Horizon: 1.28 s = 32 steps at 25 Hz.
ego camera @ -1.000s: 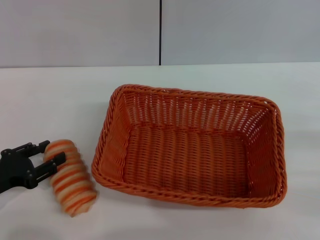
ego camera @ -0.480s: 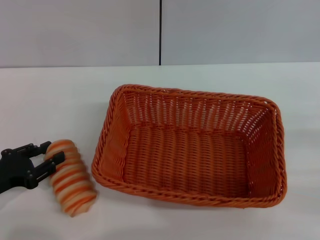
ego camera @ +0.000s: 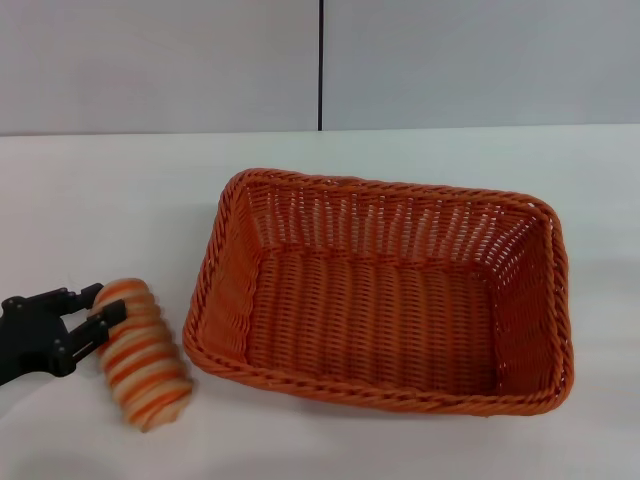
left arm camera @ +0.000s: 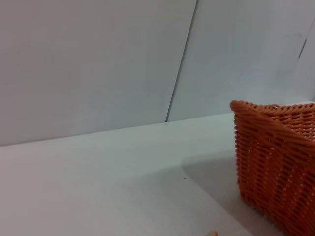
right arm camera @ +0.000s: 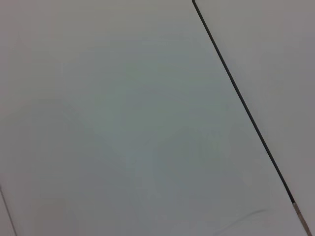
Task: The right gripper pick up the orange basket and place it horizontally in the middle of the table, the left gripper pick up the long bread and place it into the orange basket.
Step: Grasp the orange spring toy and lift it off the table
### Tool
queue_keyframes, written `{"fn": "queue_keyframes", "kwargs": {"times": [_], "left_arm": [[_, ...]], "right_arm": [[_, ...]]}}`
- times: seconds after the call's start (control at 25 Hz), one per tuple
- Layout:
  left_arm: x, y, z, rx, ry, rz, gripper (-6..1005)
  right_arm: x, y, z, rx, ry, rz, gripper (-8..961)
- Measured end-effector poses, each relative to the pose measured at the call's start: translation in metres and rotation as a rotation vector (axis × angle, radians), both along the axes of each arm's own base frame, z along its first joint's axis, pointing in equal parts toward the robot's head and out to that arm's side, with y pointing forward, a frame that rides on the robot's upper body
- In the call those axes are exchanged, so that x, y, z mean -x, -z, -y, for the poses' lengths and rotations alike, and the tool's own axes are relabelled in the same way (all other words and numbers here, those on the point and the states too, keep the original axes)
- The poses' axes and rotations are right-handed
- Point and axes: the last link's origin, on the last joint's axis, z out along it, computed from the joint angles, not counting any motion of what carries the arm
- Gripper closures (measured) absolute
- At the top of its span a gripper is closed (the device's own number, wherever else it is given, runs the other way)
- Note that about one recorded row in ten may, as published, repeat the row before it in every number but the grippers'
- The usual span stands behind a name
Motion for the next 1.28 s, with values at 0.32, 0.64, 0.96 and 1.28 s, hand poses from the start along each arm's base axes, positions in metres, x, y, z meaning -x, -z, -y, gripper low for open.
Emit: {"fn": "queue_keyframes", "kwargs": {"times": [0.32, 0.64, 0.96, 1.28], "left_arm": [[-0.0018, -0.0011, -0.0032, 0.001, 0.008, 0.001, 692], [-0.0023, -0.0021, -0.0047, 0.001, 0.011, 0.001, 725], [-0.0027, -0.0018, -0.0051, 0.001, 0.012, 0.002, 783], [-0.0034, -0.0012, -0.0055, 0.001, 0.014, 0.003, 806]], "right_arm": [[0.0009, -0.0003, -0.0015, -0.002, -0.004, -0.001, 477], [-0.0004, -0.0002, -0.0020, -0.002, 0.006, 0.001, 480], [-0.0010, -0.0003, -0.0021, -0.003, 0.010, 0.001, 479], [-0.0026, -0.0002, -0.0026, -0.003, 0.021, 0.003, 479]]}}
